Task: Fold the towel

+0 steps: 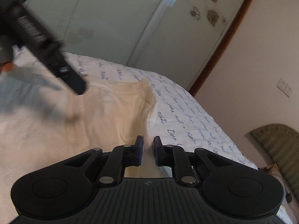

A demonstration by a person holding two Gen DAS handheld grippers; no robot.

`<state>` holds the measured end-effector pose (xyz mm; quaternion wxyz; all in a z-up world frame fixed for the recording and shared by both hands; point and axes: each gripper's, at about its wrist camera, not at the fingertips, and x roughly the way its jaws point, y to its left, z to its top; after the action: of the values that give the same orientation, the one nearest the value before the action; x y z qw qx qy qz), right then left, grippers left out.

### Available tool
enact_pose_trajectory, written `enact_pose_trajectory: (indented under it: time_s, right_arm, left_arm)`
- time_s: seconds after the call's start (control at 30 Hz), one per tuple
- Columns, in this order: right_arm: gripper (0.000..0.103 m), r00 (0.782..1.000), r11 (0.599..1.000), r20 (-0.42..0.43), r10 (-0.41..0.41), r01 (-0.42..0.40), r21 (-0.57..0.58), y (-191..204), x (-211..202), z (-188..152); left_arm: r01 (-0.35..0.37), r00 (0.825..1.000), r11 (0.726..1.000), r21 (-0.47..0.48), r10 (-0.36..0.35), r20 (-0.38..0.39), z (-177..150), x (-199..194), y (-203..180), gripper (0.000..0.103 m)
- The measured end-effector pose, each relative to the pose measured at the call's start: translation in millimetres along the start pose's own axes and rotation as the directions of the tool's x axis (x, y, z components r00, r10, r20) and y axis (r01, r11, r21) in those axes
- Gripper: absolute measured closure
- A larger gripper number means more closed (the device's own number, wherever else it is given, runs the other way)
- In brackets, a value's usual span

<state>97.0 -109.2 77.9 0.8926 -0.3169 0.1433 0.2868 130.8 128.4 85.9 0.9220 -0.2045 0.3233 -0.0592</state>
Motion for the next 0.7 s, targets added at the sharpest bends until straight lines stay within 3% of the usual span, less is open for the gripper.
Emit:
enact_pose_trajectory:
  time_s: [0.17,0.3,0.37,0.47,0.53,0.6,0.7]
  right_arm:
    - [0.092,0.999,0.997,0.008,0.031,-0.03,-0.073,41,-32,-8]
    - [0.094,0.996,0.994,0.016,0.091,-0.09,-0.057,55,-45,-13]
    - [0.094,0.997,0.996,0.015,0.079,-0.078,-0.05,60,-45,-14]
    - [0.094,0.998,0.998,0.016,0.067,-0.067,0.001,53,-43,-15]
    - [0.094,0.999,1.0,0.047,0.01,-0.011,0.008,52,-51,-16]
    - [0.093,0.999,0.998,0.022,-0.042,0.041,0.04,39,-50,-17]
    - [0.09,0.997,0.98,-0.017,-0.07,0.072,0.186,-4,-41,-18]
  left_arm:
    - [0.107,0.992,0.978,-0.178,-0.116,-0.045,14,16,16,0.002]
    - [0.075,0.994,0.964,-0.254,-0.092,-0.057,24,31,24,0.002]
    - [0.045,0.998,0.958,-0.283,-0.054,-0.022,29,33,30,0.003]
    - [0.01,1.0,0.944,-0.33,-0.012,-0.004,38,42,35,0.005]
    - [0.021,1.0,0.943,-0.332,-0.02,0.007,50,54,37,0.008]
    - [0.008,0.999,0.941,-0.338,-0.021,-0.033,62,64,39,0.009]
    - [0.011,0.999,0.947,-0.32,-0.024,-0.037,64,66,36,0.007]
